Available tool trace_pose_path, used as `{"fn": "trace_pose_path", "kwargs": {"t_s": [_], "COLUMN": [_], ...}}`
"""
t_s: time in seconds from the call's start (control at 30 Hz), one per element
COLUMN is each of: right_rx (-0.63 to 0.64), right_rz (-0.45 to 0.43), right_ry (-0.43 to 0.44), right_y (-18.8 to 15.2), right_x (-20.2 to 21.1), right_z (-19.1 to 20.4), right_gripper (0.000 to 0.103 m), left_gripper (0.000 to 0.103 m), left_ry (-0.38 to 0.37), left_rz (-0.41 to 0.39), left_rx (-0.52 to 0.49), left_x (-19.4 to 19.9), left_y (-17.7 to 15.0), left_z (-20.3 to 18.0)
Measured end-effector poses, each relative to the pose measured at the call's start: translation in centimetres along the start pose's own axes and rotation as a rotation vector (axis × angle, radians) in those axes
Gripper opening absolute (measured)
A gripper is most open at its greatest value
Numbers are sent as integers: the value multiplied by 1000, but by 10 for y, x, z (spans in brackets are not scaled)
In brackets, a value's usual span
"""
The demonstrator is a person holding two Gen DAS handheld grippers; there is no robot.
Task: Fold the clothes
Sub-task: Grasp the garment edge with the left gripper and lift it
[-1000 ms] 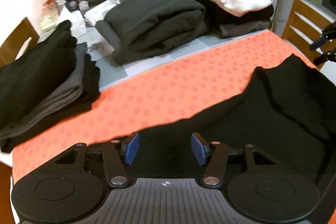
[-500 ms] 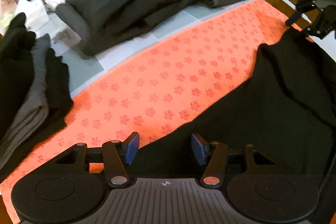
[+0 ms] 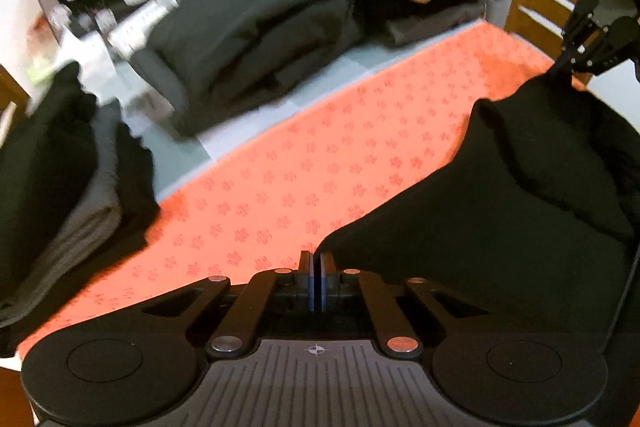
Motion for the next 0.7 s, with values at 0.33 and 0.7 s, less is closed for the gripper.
{"fn": "trace_pose_path", "kwargs": {"t_s": [0.33, 0.7], "right_rx": [64, 160], "right_rz": [-141, -239], "right_ry": [-212, -478], "right_y": [-53, -132], "right_x": [59, 85], "right_z": [68, 159], "right_gripper": [5, 5], "left_gripper": [5, 5], "left_ry": [101, 129], "left_rz": [-156, -170], "left_rx": [-8, 6], "left_x": [77, 109], "left_y": [-25, -102], "left_z": [-37, -105]}}
Point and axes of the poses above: each gripper's, at about its wrist camera, not at the fingertips, and x roughly against the way its jaws point, z to its left, y to its top, the point moved 2 cm from there along -x, roughly the way its jaws point, and after that the axes turned 4 degrees about z, right-handed, at the moved point
